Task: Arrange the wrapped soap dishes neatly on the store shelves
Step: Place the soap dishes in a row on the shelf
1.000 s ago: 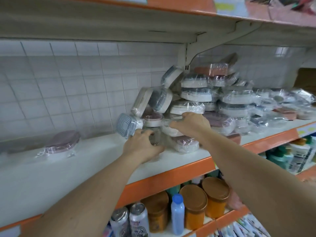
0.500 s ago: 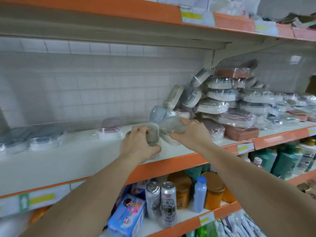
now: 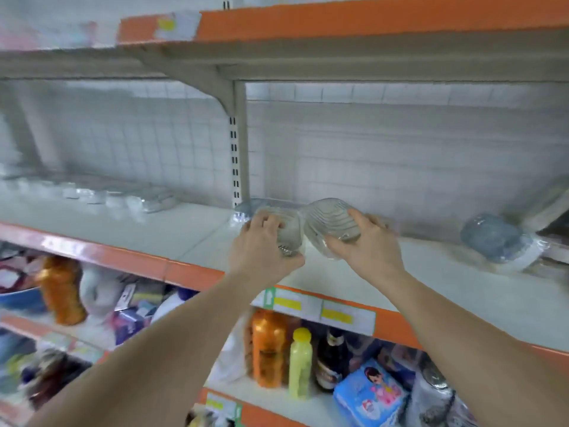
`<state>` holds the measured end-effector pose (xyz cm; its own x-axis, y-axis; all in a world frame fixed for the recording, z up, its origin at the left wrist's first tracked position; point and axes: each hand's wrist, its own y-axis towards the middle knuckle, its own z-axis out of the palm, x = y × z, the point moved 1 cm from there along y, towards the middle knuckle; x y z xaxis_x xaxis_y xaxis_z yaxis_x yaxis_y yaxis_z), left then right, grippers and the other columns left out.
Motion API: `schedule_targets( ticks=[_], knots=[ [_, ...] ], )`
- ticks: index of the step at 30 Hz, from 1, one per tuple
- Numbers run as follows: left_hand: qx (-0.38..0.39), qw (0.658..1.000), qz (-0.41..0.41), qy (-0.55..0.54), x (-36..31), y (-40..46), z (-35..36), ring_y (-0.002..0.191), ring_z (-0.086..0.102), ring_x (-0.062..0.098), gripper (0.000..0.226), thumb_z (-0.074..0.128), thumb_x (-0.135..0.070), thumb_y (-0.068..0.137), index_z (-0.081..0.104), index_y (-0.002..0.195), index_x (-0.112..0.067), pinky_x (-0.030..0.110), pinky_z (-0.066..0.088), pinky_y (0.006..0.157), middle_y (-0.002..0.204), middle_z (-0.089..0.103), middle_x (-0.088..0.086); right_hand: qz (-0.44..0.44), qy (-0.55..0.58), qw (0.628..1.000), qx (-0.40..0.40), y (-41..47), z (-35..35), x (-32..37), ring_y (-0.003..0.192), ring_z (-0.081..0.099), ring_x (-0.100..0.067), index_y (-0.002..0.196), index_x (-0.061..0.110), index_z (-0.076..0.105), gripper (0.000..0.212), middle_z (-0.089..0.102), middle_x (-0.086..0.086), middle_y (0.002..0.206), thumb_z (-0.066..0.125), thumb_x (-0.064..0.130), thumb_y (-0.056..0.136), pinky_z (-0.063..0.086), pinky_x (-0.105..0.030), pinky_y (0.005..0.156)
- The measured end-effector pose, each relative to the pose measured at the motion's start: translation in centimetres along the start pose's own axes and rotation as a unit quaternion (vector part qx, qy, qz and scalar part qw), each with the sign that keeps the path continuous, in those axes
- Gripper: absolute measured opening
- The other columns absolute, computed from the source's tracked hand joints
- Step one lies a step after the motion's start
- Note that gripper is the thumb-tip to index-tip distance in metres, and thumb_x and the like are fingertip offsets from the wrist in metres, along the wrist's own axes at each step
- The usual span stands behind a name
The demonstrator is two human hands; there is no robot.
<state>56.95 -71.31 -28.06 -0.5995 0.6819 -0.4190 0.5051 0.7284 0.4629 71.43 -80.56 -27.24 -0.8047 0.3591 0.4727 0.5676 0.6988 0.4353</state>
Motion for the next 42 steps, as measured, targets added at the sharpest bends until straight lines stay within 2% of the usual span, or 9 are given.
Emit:
schedule_targets(
  ticks=[4,10,15,20,26,33,37,42],
  knots=[
    [-0.028,0.998,-0.045,0.029,7.2,-0.6,-4.6,0.120,0.041,0.022,0.057,0.066,-0.042,0.074,0.047,0.124,-0.022,0.030,0.036,0.092,0.132,0.040,-0.004,-0.061,0.024,0.997,0.030,1.5,4.6,7.7,0.124,0.041,-0.028,0.139,0.020,0.042,0.069,0.049,-0.009,0.134,0.066,0.045,0.079,0.027,-0.029,0.102],
    [-0.051,0.993,-0.090,0.058,19.7,-1.0,-11.8,0.117,0.044,0.023,0.058,0.067,-0.041,0.074,0.048,0.124,-0.022,0.029,0.036,0.092,0.131,0.042,-0.003,-0.114,0.060,0.989,0.074,1.8,12.9,20.2,0.129,0.036,-0.028,0.142,0.021,0.039,0.074,0.043,-0.008,0.140,0.063,0.051,0.078,0.028,-0.033,0.105],
    [-0.048,0.990,-0.101,0.090,30.9,-0.6,-17.9,0.117,0.044,0.021,0.059,0.065,-0.045,0.075,0.046,0.126,-0.025,0.025,0.031,0.081,0.133,0.040,-0.005,-0.124,0.066,0.987,0.076,2.3,19.9,31.0,0.128,0.035,-0.029,0.144,0.021,0.035,0.076,0.042,-0.006,0.141,0.061,0.053,0.080,0.031,-0.034,0.103],
    [-0.031,0.988,-0.107,0.108,40.7,1.1,-23.2,0.118,0.044,0.022,0.060,0.066,-0.045,0.075,0.046,0.127,-0.024,0.026,0.033,0.083,0.134,0.040,-0.003,-0.132,0.076,0.984,0.093,3.0,25.4,40.2,0.127,0.035,-0.029,0.143,0.023,0.037,0.074,0.043,-0.005,0.141,0.063,0.050,0.079,0.029,-0.032,0.103],
    [-0.035,0.987,-0.119,0.099,50.2,4.1,-26.2,0.116,0.044,0.021,0.059,0.064,-0.045,0.076,0.045,0.127,-0.024,0.025,0.032,0.079,0.135,0.039,-0.004,-0.139,0.064,0.983,0.099,6.7,30.7,48.1,0.127,0.037,-0.029,0.142,0.022,0.038,0.072,0.045,-0.008,0.139,0.063,0.048,0.080,0.029,-0.031,0.103],
    [-0.039,0.985,-0.128,0.110,62.1,10.2,-27.7,0.118,0.041,0.021,0.059,0.064,-0.046,0.077,0.045,0.128,-0.024,0.028,0.035,0.086,0.136,0.039,-0.004,-0.158,0.080,0.980,0.093,13.0,39.9,55.7,0.124,0.041,-0.029,0.136,0.021,0.047,0.064,0.048,-0.009,0.136,0.067,0.045,0.079,0.032,-0.030,0.100],
    [-0.027,0.984,-0.131,0.115,68.3,14.9,-28.7,0.115,0.038,0.022,0.059,0.065,-0.045,0.075,0.045,0.127,-0.024,0.026,0.033,0.084,0.134,0.040,-0.003,-0.129,0.102,0.982,0.096,17.9,44.9,60.2,0.119,0.047,-0.030,0.127,0.016,0.054,0.056,0.056,-0.010,0.128,0.067,0.041,0.079,0.037,-0.034,0.095],
    [-0.025,0.987,-0.128,0.094,75.2,20.5,-29.3,0.118,0.037,0.022,0.059,0.065,-0.046,0.075,0.046,0.127,-0.024,0.025,0.031,0.085,0.135,0.040,-0.004,-0.068,0.083,0.990,0.095,22.5,50.0,64.1,0.122,0.045,-0.031,0.127,0.018,0.053,0.056,0.053,-0.010,0.131,0.064,0.045,0.080,0.038,-0.034,0.094]
  ],
)
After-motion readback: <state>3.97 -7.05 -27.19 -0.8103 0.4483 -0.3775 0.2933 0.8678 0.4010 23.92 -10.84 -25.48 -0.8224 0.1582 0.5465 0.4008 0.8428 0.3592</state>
